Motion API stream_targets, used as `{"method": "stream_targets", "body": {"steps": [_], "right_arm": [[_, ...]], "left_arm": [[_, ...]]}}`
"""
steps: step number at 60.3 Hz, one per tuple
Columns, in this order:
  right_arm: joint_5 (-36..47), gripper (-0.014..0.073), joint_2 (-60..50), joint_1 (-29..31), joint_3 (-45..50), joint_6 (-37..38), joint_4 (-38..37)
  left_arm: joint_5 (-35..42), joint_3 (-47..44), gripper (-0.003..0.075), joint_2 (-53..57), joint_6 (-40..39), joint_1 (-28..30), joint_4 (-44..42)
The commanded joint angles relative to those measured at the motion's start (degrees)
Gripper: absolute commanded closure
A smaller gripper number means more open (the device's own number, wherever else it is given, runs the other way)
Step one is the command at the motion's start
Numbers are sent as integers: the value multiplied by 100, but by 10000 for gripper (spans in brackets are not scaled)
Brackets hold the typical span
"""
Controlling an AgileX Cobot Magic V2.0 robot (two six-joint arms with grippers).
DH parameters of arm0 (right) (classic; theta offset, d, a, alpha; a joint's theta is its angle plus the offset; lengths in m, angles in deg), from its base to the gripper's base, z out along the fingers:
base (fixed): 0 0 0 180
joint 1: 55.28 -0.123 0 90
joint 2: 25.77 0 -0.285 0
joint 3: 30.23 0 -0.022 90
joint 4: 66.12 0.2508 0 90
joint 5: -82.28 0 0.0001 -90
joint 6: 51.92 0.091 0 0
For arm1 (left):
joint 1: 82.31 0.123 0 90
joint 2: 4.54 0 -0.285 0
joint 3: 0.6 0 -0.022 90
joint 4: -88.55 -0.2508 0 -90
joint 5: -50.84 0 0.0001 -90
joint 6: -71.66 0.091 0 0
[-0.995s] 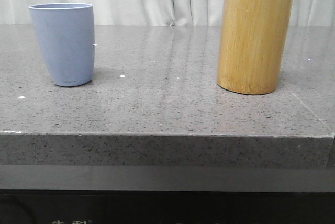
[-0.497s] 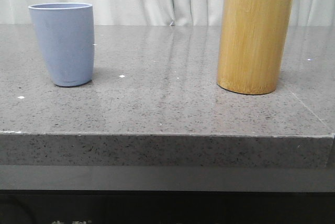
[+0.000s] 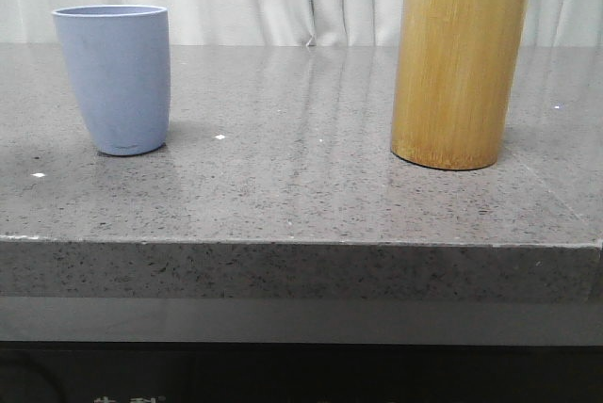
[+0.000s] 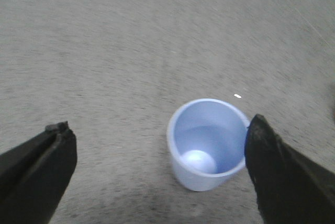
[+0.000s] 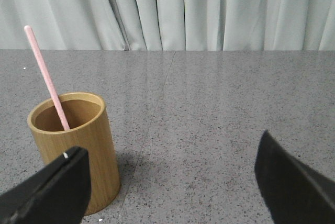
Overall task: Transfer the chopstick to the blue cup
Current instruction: 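Lower the open left gripper over the light blue cup and grasp its rim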
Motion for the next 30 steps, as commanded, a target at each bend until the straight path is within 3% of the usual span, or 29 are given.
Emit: {"method": "stream_targets", "body": {"steps": [1,16,30], "right_arm": [[421,-50,60,5,-194,-18,15],[421,-50,60,5,-194,-18,15],[421,-50,60,5,-194,-18,15]], "left_arm": [[-266,715,79,-370,12,-329,15],[-1838,1845,79,-1635,12,-774,60],[-1957,2091,79,-2285,12,-889,102]]}}
